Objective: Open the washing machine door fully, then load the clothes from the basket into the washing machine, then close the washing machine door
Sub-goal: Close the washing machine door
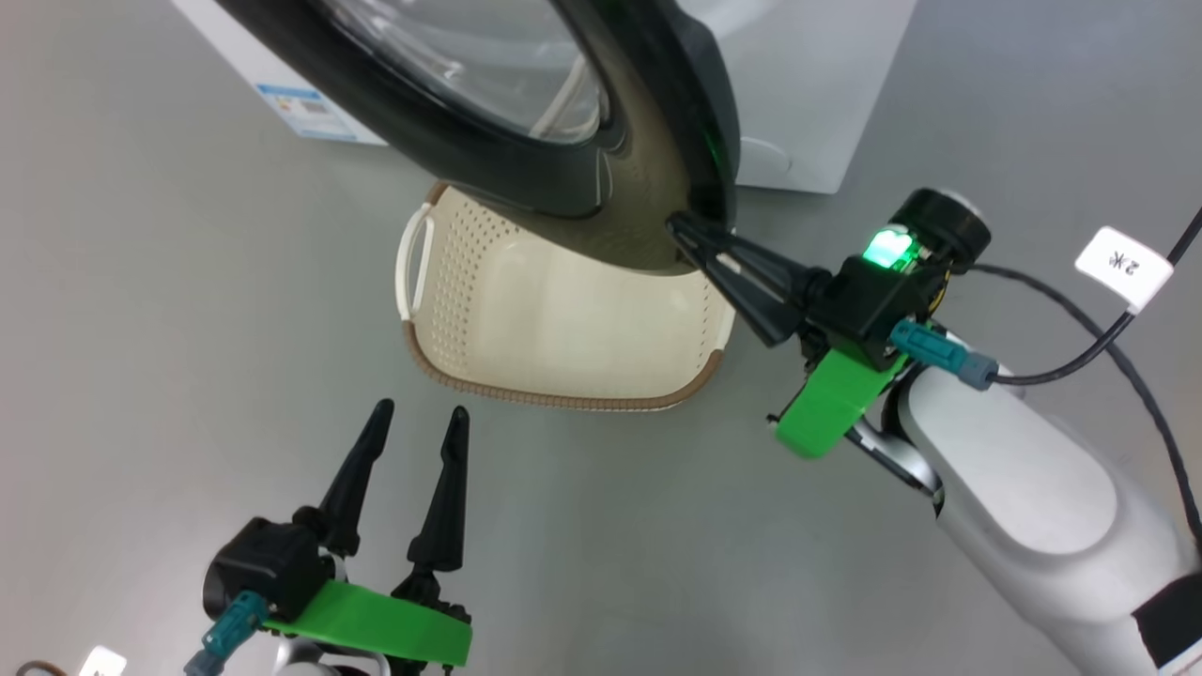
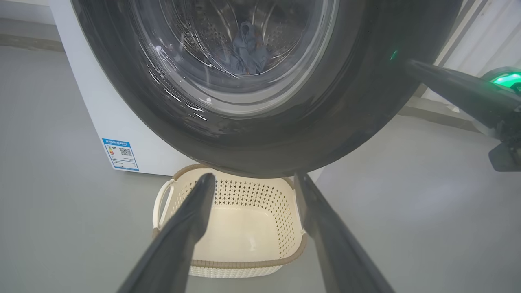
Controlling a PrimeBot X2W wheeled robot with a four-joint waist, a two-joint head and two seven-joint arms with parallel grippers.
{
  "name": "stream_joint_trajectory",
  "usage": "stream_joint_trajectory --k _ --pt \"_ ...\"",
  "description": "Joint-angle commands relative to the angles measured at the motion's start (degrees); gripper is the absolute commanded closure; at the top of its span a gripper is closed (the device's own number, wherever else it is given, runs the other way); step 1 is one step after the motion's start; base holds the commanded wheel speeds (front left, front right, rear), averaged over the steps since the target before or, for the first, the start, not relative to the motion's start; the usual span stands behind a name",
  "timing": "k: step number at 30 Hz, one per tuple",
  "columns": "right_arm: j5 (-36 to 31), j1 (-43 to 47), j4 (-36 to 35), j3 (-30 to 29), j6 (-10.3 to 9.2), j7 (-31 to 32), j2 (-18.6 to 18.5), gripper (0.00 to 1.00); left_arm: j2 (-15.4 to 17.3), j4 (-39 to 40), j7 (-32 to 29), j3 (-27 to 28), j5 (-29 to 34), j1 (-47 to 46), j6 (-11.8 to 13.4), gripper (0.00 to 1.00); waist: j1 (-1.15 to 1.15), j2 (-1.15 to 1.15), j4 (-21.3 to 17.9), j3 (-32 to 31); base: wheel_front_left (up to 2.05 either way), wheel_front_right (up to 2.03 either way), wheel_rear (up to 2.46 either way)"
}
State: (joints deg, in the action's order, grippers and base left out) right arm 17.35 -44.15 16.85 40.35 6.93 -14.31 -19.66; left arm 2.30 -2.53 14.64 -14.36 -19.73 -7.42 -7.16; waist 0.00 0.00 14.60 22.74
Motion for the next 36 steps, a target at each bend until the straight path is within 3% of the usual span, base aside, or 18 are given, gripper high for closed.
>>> stream_joint_trajectory --k 1,24,36 --pt "0.5 -0.3 -0.9 0.6 0.56 -0.6 0.6 1.0 0.6 1.1 0.4 1.5 -0.5 -1.3 0.4 0.0 0.0 0.0 1.2 1.4 0.0 0.0 0.0" --pt "0.4 -14.9 2.8 -1.7 0.56 -0.7 -5.1 1.0 0.6 2.9 0.4 -2.5 -2.7 -7.0 2.3 0.0 0.0 0.0 3.7 11.2 0.0 0.0 0.0" --pt "-1.4 -25.9 8.9 -5.2 0.56 -0.7 -5.0 1.0 0.6 3.3 0.4 -4.1 -3.8 -8.6 2.8 0.0 0.0 0.0 5.0 15.2 0.0 0.0 0.0"
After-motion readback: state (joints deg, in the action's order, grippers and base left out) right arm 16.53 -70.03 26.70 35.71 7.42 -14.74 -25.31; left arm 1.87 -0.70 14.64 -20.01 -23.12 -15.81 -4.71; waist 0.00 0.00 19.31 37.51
